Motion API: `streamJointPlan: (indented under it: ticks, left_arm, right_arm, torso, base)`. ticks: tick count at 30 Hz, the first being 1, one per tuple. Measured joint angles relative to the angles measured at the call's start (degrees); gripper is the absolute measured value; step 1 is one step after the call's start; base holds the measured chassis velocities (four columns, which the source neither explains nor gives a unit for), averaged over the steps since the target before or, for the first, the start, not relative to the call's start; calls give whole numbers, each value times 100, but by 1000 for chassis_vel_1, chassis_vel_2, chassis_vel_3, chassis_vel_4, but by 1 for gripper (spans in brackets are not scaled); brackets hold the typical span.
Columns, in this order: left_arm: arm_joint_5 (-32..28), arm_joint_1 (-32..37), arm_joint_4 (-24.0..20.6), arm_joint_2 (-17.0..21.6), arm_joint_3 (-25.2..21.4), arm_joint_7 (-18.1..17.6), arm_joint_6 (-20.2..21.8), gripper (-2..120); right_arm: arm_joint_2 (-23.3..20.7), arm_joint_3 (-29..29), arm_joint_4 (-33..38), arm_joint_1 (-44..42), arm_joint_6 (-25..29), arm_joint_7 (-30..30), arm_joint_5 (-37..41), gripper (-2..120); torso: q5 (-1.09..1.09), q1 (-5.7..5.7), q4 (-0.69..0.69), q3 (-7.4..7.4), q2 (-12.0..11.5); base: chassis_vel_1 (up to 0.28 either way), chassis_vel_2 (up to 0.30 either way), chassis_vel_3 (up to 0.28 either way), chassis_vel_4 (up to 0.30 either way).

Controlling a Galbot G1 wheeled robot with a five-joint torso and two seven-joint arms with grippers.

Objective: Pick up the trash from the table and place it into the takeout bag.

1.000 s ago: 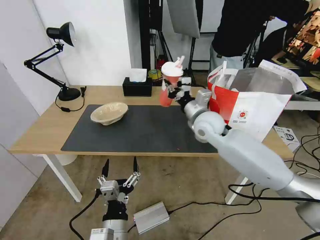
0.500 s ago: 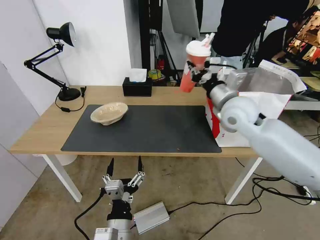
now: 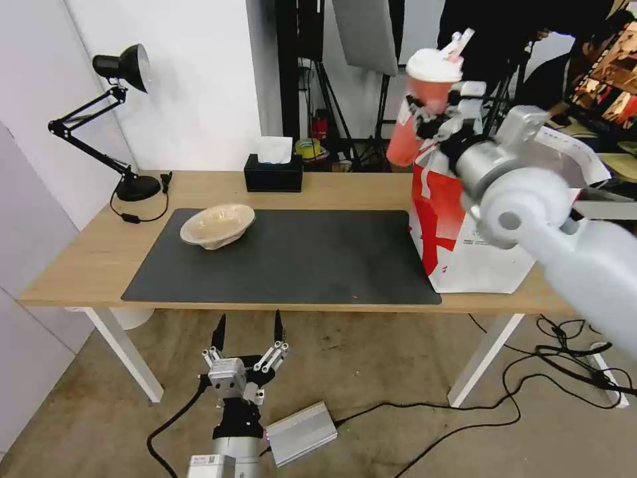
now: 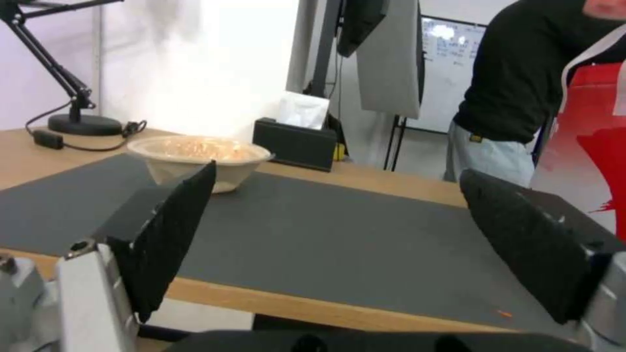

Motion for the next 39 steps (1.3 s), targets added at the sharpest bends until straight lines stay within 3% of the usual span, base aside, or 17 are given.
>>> streamJointPlan:
  ticks: [8,16,39]
  left_arm:
    - [86,26,44,4,73,3,-16,100]
    - [94,43,78,1,75,4,-23,100]
    - [94,-10,174,-2,76,2,-27,100]
  right_arm:
    - [-406,201,-62,129,-49,-62,324,8]
    - [-547,246,-173,345,-101,-94,470,8]
    - [-626,359,-561,48,-170,-288,135,8]
  torso:
    - [1,0,-1,0,0]
    - [0,0,0,0,0]
    - [0,0,0,0,0]
  base:
    - [0,0,0,0]
    - [0,0,0,0]
    - [0,0,0,0]
